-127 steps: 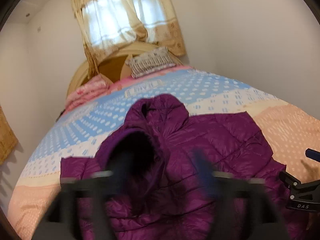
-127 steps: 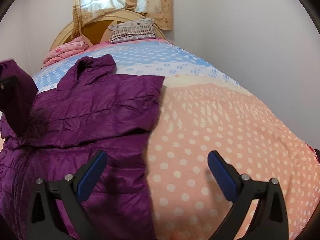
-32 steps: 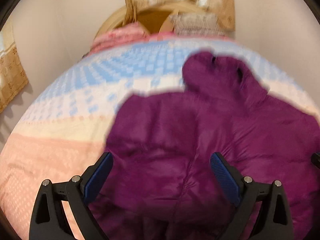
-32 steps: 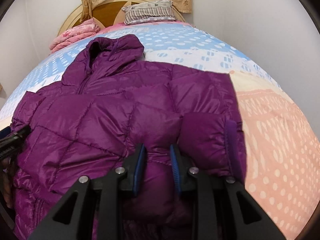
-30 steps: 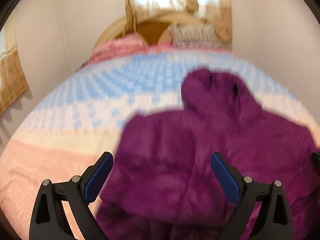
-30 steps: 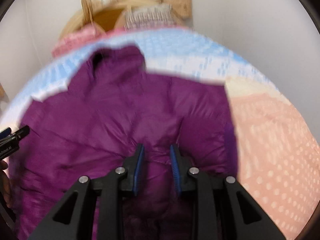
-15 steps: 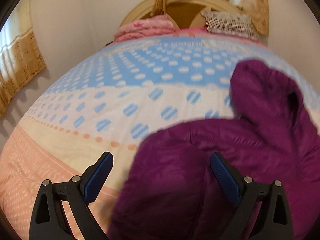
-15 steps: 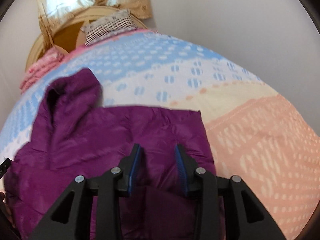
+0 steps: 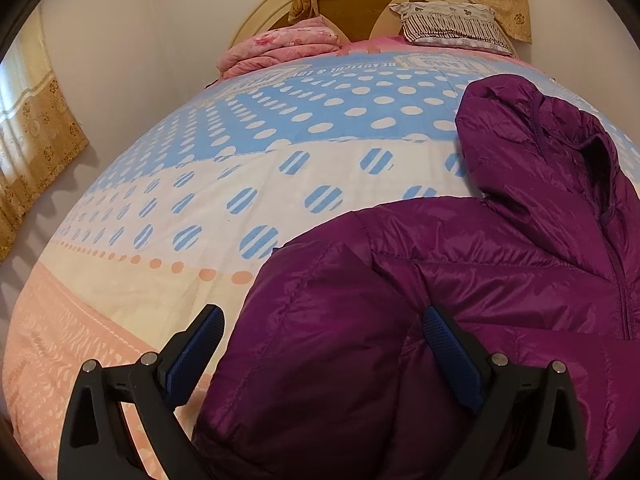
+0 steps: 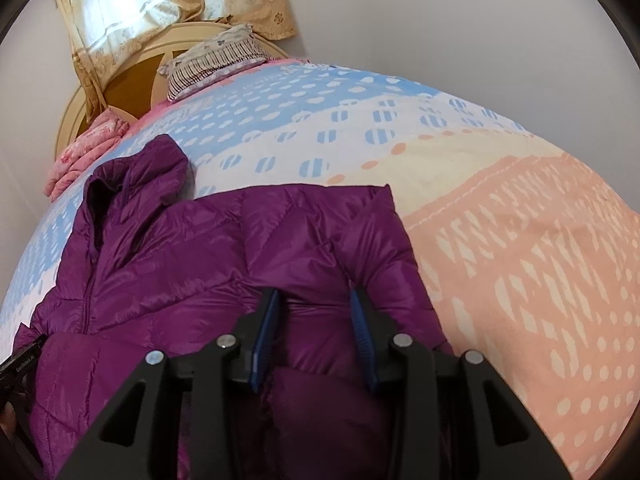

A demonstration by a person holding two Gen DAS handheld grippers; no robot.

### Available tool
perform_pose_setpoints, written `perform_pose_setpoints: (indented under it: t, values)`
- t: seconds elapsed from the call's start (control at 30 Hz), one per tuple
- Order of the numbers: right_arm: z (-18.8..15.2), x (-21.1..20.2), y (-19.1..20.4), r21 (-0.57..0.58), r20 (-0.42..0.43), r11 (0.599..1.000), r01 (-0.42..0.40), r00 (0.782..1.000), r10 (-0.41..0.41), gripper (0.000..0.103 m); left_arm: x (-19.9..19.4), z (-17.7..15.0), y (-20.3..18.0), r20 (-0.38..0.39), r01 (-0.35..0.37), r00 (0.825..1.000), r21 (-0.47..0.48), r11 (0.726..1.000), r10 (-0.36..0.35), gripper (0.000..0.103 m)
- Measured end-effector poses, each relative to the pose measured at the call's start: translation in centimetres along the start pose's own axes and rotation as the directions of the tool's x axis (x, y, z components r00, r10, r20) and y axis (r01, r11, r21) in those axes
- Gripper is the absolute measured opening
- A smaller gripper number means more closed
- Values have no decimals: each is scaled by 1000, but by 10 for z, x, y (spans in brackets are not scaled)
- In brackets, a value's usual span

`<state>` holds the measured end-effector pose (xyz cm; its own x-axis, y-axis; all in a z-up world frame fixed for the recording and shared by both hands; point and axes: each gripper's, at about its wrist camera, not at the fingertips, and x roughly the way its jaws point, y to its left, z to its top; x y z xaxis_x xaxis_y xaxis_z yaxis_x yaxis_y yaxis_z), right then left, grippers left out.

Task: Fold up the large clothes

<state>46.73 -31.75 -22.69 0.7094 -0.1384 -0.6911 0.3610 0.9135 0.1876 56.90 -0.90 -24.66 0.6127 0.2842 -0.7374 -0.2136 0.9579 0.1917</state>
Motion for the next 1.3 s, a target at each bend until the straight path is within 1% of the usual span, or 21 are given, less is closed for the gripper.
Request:
perform_pose_setpoints:
  t: [0.13, 0.27, 0.6, 0.77, 1.1, 1.17, 1.2, 1.23, 1.27, 1.3]
  values:
    - [0, 2, 7, -33, -4, 999, 42, 999, -42, 39, 6, 1, 5, -23, 32, 999, -26, 999, -32, 102]
    - [0, 3, 7, -40, -4, 998, 51, 999, -51, 40, 8, 1, 9, -33, 60, 998, -47, 997, -61, 102]
    - [-2, 6, 14, -76, -2, 992, 99, 995, -100, 40, 10, -1, 11, -41, 85, 995, -68, 994, -88, 102]
    - [-2, 7, 16, -84, -2, 990, 111, 994, -111, 40, 14, -1, 17, -60, 124, 990, -102, 987, -130, 102]
    - [-4, 8, 20, -102, 0, 986, 134, 991, -134, 41, 14, -1, 17, -61, 132, 988, -106, 986, -139, 102]
    - [-3, 8, 21, -106, -6, 985, 133, 991, -134, 42, 13, -1, 18, -72, 141, 986, -107, 984, -149, 102]
    - [-2, 8, 21, -109, -12, 986, 128, 991, -130, 44, 12, 1, 20, -102, 159, 980, -101, 982, -169, 102]
    - [1, 8, 22, -120, -29, 987, 110, 993, -115, 51, 9, 4, 24, -122, 177, 974, -101, 979, -189, 102]
    - [5, 7, 24, -148, -68, 986, 73, 994, -83, 56, 0, 9, 28, -111, 209, 969, -105, 972, -221, 102]
    - [8, 5, 25, -157, -86, 986, 54, 994, -68, 68, -8, 15, 31, -87, 238, 965, -104, 966, -248, 102]
